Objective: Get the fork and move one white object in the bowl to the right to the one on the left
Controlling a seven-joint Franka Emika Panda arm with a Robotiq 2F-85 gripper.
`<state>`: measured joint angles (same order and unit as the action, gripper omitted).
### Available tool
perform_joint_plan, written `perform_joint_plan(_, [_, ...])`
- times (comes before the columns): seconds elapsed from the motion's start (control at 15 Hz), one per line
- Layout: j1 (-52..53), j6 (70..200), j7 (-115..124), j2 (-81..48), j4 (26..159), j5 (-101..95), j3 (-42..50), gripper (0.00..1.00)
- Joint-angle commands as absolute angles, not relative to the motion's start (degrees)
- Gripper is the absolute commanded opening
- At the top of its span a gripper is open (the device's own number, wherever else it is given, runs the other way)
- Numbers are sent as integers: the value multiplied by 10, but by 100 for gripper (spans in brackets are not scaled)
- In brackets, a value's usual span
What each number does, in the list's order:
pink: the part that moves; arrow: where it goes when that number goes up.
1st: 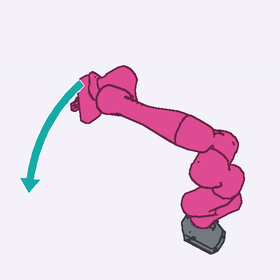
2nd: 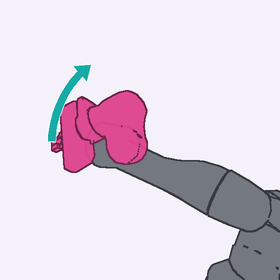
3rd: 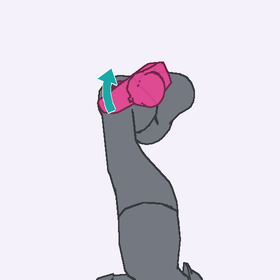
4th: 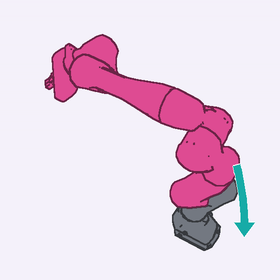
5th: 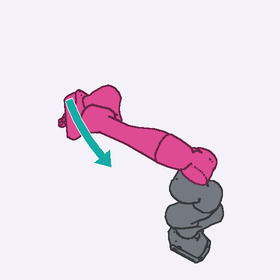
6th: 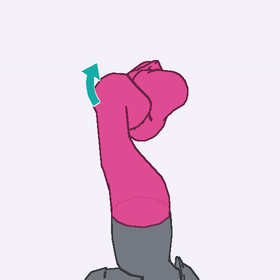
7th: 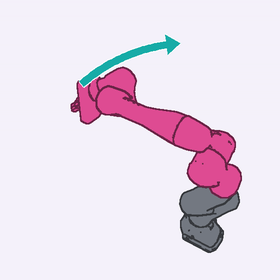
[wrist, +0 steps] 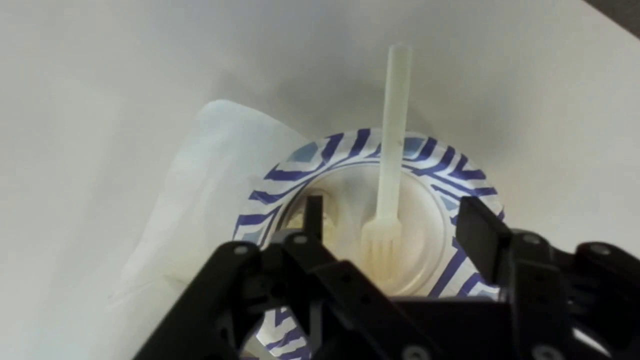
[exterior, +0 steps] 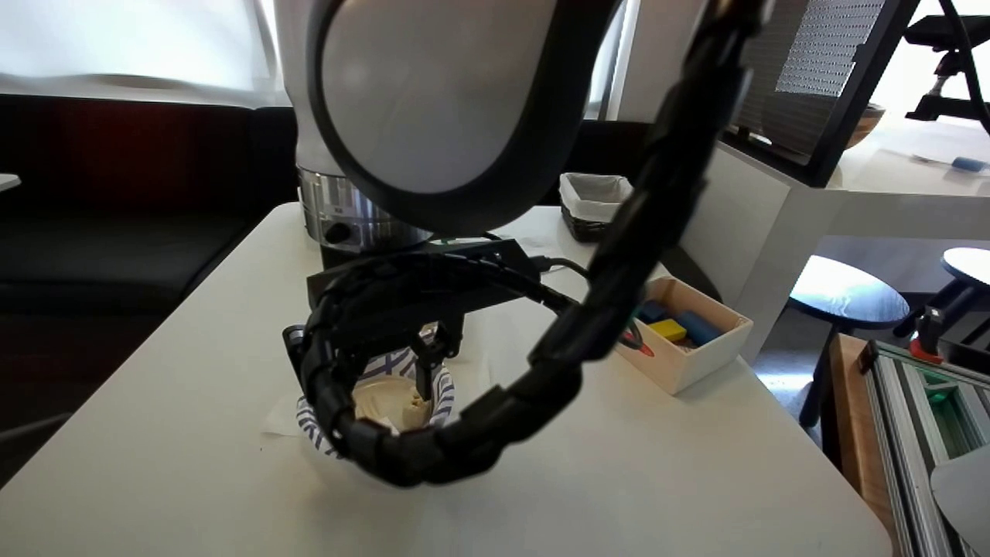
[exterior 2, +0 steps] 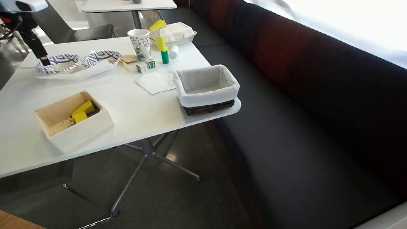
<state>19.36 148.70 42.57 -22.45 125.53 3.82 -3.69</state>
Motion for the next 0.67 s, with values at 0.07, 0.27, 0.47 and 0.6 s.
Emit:
perform_joint_plan(0.07, [199,1510,449,-218,1274,29,-32,33])
perform_joint_plan(0.27, [198,1518,452,-221,1276,30,-32,37])
perform_joint_plan(0.47, [197,1520,452,-225,1274,33,-34,49])
perform_joint_plan(0.6, [196,1521,451,-228,1271,35,-36,61])
